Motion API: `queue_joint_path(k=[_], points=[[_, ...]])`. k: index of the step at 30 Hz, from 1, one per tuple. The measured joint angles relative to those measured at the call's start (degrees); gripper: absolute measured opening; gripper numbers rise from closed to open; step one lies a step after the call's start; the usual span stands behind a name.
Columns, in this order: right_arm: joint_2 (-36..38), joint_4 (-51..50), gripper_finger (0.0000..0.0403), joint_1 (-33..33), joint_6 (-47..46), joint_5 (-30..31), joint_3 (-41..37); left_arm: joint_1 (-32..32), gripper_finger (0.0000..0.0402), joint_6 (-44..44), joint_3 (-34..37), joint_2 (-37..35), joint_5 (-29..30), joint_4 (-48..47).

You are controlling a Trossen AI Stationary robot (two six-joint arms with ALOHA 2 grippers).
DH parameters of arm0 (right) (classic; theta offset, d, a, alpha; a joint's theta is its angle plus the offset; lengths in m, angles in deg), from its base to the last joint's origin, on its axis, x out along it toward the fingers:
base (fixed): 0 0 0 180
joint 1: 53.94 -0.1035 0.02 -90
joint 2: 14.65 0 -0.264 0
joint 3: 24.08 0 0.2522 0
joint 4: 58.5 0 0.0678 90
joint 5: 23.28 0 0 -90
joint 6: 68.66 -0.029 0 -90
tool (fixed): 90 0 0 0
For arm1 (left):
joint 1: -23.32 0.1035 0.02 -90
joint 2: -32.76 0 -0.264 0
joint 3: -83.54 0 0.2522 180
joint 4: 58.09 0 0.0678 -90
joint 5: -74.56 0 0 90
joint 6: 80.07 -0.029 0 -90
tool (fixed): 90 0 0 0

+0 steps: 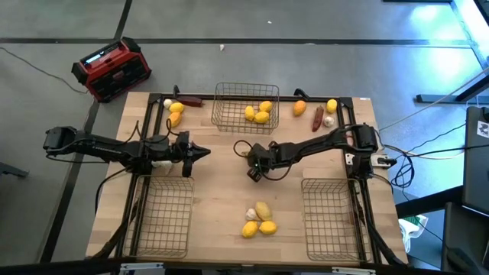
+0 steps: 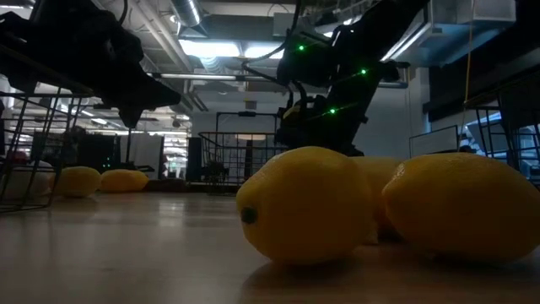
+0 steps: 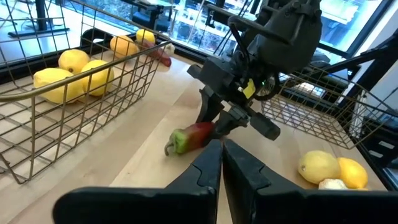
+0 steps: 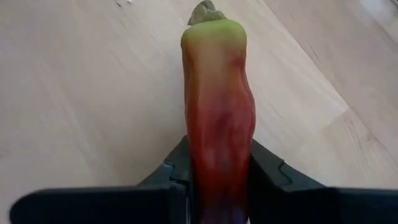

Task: Sort produce into baskets
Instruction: Put the chili bell pepper into the bottom right wire basket

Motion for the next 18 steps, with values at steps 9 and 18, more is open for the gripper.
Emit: queue_joint_path(k=[9,18], points=[[7.0,-2.7,0.0096,-0.4,0.2,-3.5,0.0,0.0,0.0013,0.0,0.0,0.0,0.0,0.0],[17.3,-13.7,0.0096,-2.8,-1.7,-3.5,0.0,0.0,0.0013,0.0,0.0,0.0,0.0,-0.2]])
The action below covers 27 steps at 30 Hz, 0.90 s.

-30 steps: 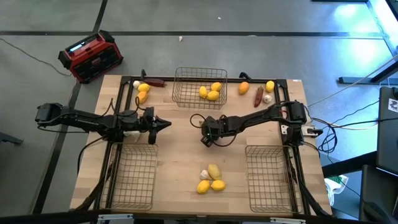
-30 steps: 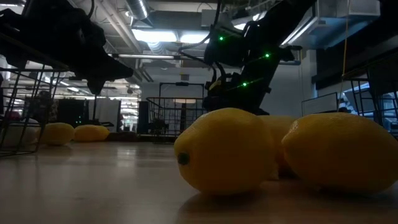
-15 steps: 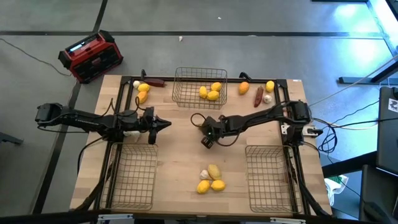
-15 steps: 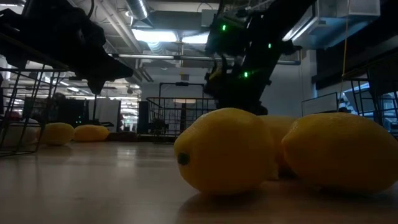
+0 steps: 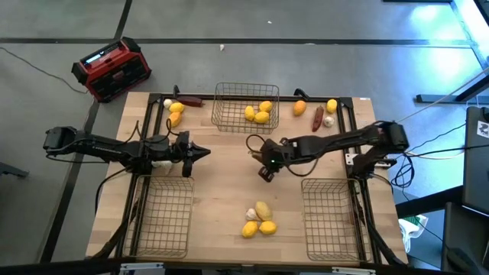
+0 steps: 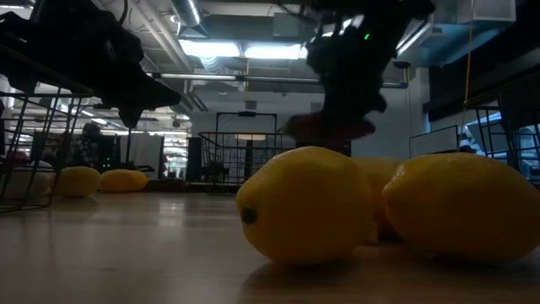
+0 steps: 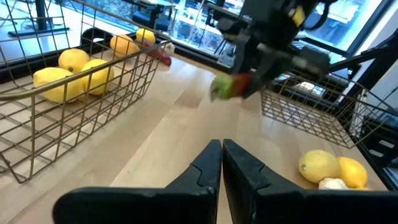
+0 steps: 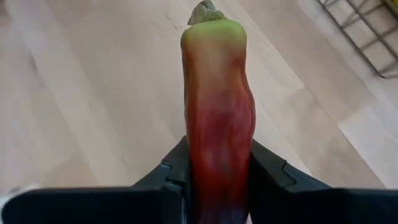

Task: Sort produce into baskets
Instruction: Put the chili bell pepper into the bottom right wire basket

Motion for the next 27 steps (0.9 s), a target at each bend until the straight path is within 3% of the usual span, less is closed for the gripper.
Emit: queue_joint_path(k=[14,20,27], points=[[17.3,-13.5,0.0095,-9.5,-13.9,0.5,0.0,0.0,0.0013,0.0,0.0,0.0,0.0,0.1],[21.7,-16.4,0.0095,-17.0,-22.9,0.6,0.0,0.0,0.0013,0.0,0.0,0.0,0.0,0.1],[23.3,-21.2,0.0095,-29.0,-40.6,0.6,0.0,0.0,0.0013,0.0,0.0,0.0,0.0,0.1]])
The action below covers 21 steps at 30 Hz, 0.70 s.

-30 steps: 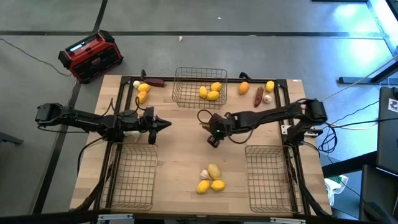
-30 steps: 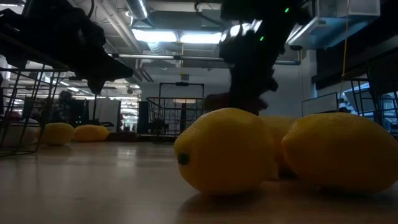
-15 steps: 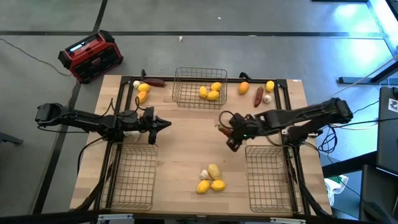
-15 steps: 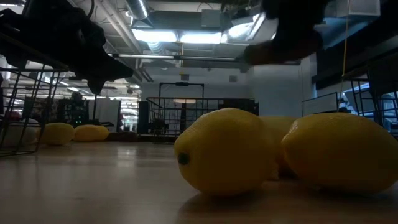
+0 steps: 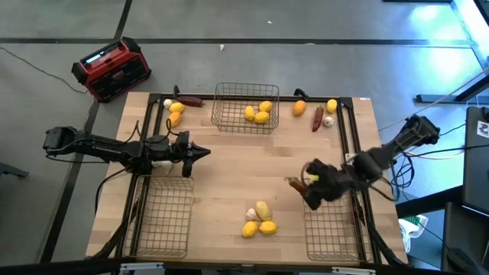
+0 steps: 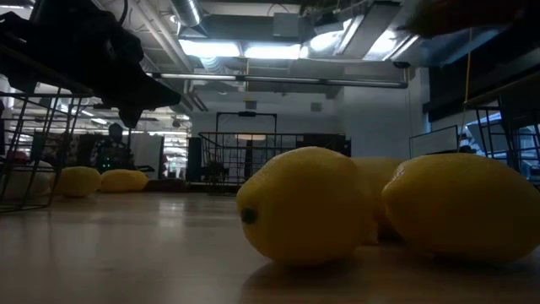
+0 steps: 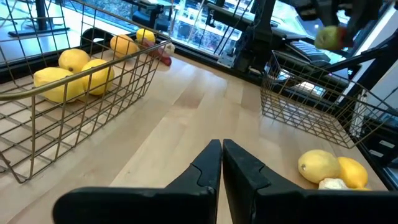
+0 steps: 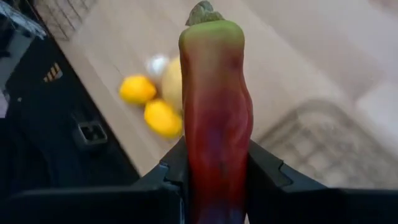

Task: Sort produce into baskets
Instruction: Put the chili bell pepper into the bottom right wire basket

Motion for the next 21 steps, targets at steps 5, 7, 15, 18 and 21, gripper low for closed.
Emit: queue_joint_path(k=[5,7,15,18,21], points=[[-1.0,-3.1,0.0095,-8.3,-13.0,1.8,0.0,0.0,0.0013,0.0,0.0,0.0,0.0,0.0],[-1.7,-4.1,0.0095,-11.3,-17.9,3.0,0.0,0.0,0.0013,0.0,0.0,0.0,0.0,0.0],[-5.7,-13.1,0.0095,-20.3,-34.1,3.3,0.0,0.0,0.0013,0.0,0.0,0.0,0.0,0.0],[-7.6,-15.9,0.0095,-21.5,-37.0,3.3,0.0,0.0,0.0013,0.0,0.0,0.0,0.0,0.0],[-9.8,-17.6,0.0099,-21.5,-38.0,2.8,0.0,0.0,0.0013,0.0,0.0,0.0,0.0,0.0]])
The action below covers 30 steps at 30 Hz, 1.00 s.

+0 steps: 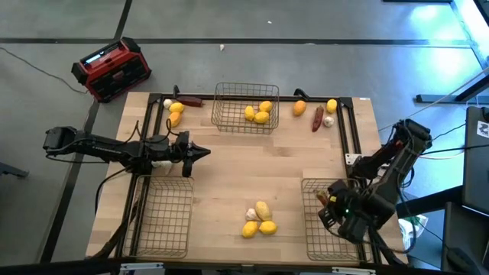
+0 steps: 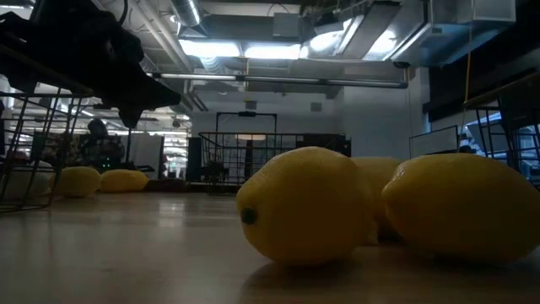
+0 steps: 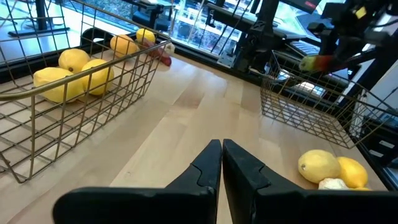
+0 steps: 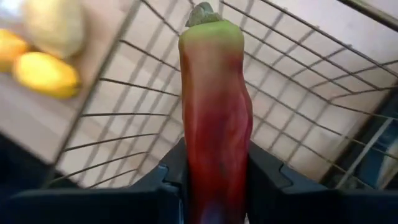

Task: Sort produce into baskets
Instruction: Put the chili bell pepper into the bottom right wire basket

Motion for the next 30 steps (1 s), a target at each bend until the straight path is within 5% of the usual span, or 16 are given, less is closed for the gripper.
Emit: queue_joint_path(k=[13,30], points=[[-10.5,1.7,0.0106,0.1,0.7,-6.8,-4.6,0.0,0.0013,0.6,0.0,0.0,0.0,0.0],[-12.7,21.4,0.0107,0.1,0.2,-6.9,-17.6,0.0,0.0013,0.1,0.0,0.0,0.0,0.0]])
